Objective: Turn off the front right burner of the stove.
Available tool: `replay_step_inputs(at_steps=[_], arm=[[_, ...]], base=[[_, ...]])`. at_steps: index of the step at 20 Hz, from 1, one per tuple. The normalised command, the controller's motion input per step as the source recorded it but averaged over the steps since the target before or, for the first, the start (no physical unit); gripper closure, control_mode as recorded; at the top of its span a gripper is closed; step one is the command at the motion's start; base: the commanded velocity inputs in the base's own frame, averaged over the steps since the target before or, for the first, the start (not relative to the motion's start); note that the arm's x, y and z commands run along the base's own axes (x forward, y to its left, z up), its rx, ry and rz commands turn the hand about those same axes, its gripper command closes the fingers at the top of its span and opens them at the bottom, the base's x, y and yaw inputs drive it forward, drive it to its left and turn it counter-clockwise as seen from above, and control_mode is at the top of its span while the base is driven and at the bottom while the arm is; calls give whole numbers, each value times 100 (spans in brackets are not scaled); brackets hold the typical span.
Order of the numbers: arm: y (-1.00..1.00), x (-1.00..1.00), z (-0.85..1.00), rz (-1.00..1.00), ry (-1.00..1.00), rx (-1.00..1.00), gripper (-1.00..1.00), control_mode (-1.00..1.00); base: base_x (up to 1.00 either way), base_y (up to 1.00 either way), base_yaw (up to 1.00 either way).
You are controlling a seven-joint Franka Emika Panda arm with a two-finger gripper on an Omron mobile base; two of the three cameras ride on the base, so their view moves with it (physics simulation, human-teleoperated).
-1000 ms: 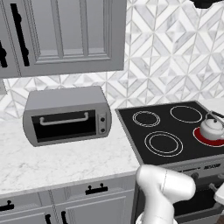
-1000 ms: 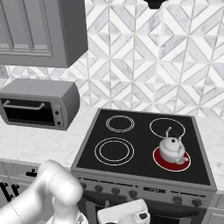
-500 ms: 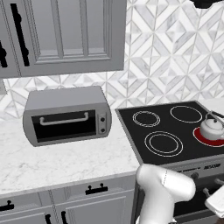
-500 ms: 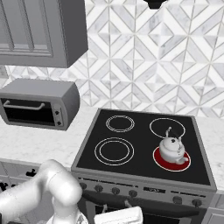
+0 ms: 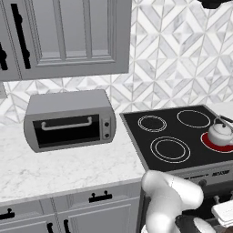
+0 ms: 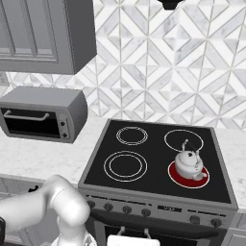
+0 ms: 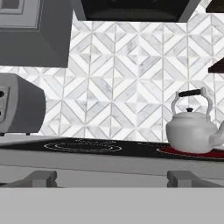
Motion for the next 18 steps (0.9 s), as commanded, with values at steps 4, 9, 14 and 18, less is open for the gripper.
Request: replay_step_inputs(at_steps=[4,9,14,18], arm=[[-13,4,-3,-17,0,0,-100,-100],[-2,26,-4,-3,0,0,-100,-100],[0,19,-7,-1,0,0,-100,-100],[-7,4,-12,0,0,0,-100,-100]], base=[[0,0,0],[0,0,0],[0,0,0],[0,0,0]])
